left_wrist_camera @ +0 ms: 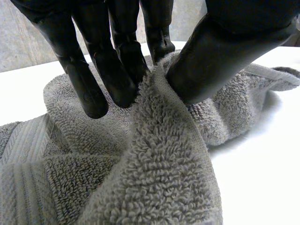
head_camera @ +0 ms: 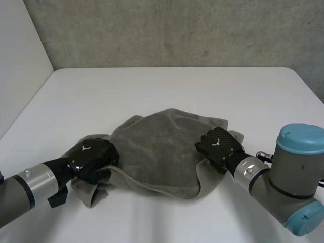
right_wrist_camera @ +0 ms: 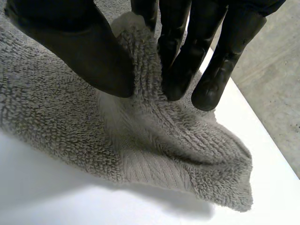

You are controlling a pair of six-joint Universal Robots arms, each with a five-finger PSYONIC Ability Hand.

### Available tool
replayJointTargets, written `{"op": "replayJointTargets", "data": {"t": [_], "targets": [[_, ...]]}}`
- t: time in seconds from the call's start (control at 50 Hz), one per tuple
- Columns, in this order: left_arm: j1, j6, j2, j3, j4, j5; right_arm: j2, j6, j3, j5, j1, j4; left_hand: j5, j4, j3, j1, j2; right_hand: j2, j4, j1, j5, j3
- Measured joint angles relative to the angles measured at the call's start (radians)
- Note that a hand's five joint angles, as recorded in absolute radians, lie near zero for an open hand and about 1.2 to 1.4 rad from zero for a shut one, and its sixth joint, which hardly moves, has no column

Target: Fold the towel.

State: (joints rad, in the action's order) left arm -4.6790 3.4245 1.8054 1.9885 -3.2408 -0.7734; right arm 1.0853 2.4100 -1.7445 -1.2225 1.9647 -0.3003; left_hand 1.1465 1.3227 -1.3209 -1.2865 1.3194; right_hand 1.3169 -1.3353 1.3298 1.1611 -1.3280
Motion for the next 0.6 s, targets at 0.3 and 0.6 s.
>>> {"op": "replayJointTargets", "data": {"t": [0.3,0.6], "targets": [[0.030,-0.009,0.051,0.006,-0.037,-0.126,0.099,0.245,0.021,-0.047,-0.124,0.007,-0.575,-0.547,0.540,0.527,-0.543,0.000,-0.006,0.000,0.000,-0.014],[0.095,-0.016,0.049,0.032,-0.110,-0.417,0.143,0.289,0.031,-0.129,-0.191,0.011,-0.571,-0.549,0.540,0.526,-0.544,0.000,-0.007,0.000,0.000,-0.018]]}}
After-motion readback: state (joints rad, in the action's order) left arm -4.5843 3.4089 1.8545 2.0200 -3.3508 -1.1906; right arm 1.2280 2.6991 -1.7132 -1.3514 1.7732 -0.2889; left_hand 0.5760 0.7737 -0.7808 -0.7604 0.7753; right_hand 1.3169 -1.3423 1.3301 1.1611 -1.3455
